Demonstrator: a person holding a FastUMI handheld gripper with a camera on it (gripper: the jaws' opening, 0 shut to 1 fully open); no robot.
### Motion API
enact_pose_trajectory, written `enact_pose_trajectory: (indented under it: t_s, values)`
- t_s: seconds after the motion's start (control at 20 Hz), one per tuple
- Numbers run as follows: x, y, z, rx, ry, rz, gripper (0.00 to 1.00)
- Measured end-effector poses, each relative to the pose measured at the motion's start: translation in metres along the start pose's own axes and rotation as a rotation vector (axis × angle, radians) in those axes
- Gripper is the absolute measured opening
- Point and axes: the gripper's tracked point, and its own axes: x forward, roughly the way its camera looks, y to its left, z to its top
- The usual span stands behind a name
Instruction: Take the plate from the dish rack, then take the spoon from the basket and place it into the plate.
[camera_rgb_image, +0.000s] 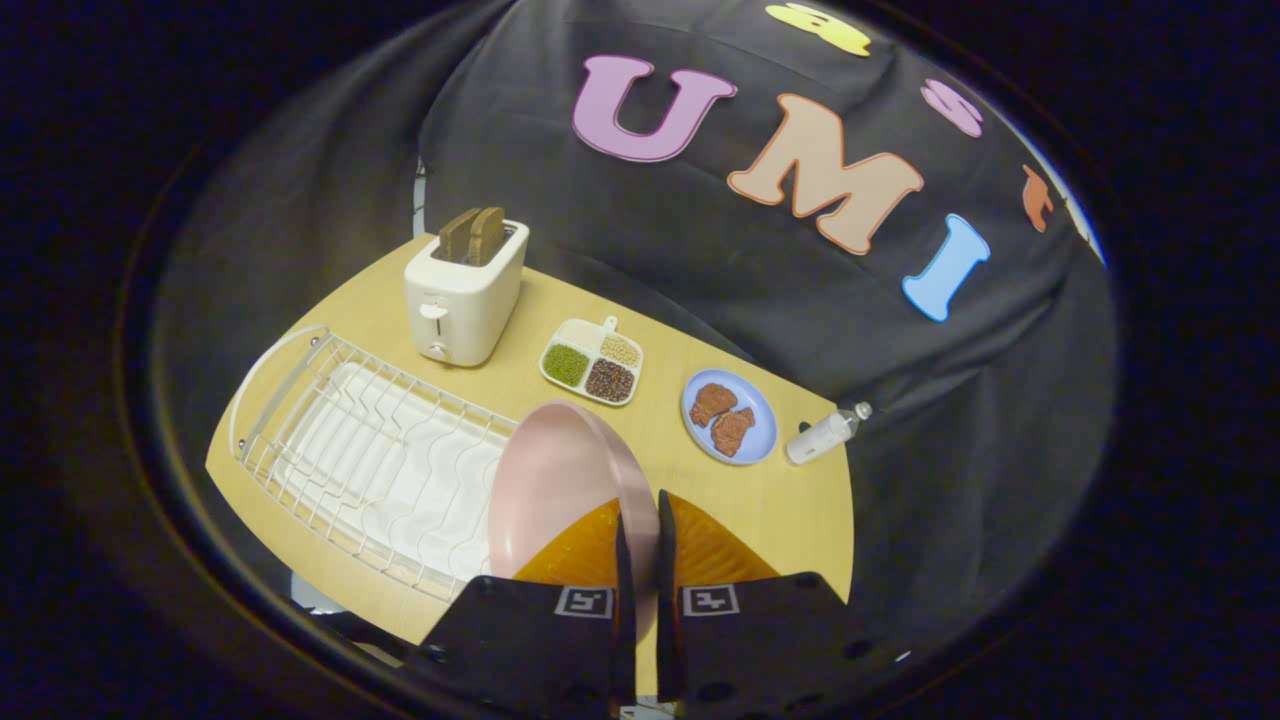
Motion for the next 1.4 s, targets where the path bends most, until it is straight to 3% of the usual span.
enact_pose_trajectory:
  t_s: [0.6, 1.05, 1.4]
  values:
    - [-0.062, -0.069, -0.075, 0.193, -0.084, 0.027, 0.11]
    - [-0.071, -0.107, -0.157, 0.343, -0.098, 0.052, 0.11]
    - [-0.049, -0.131, -0.225, 0.521, -0.065, 0.08, 0.11]
